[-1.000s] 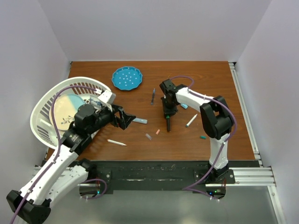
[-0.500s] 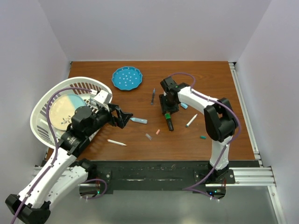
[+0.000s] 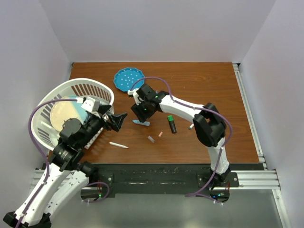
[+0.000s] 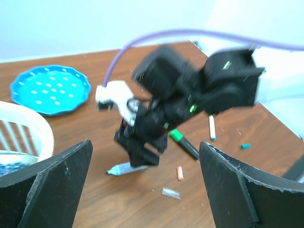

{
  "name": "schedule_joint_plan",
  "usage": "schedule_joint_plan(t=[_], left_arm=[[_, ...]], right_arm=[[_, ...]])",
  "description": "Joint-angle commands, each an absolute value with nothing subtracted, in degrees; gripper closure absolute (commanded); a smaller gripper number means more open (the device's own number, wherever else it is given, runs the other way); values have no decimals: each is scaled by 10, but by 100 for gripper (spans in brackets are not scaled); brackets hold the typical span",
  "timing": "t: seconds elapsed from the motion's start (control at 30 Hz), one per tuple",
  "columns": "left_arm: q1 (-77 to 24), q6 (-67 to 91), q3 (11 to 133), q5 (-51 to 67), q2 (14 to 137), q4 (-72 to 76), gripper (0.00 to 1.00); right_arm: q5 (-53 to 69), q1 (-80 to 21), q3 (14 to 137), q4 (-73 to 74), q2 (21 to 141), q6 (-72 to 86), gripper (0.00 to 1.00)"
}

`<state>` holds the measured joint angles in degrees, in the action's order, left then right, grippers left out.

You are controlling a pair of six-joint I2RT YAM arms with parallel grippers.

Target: Insert the pens into the pen caps

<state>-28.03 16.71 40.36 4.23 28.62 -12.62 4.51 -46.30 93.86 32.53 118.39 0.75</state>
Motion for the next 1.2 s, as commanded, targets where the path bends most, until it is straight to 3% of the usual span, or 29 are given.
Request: schedule_joint_plan(t=[0.0,0.4,0.8,1.17], left_arm=[[-279,155,396,-20,268,-117,1],[-279,156,397,-33,263,-119,2],[-279,225,392,-25,273,-150,6],[-279,413,362,57,320,-118,15]], right_arm=[[43,-467,981,322,1217,-35,39],[2,-488,904,281,1201,-32,45],[-84,-511,773,200,1116,90,81],[-74,-529,581,14,898,239,97]])
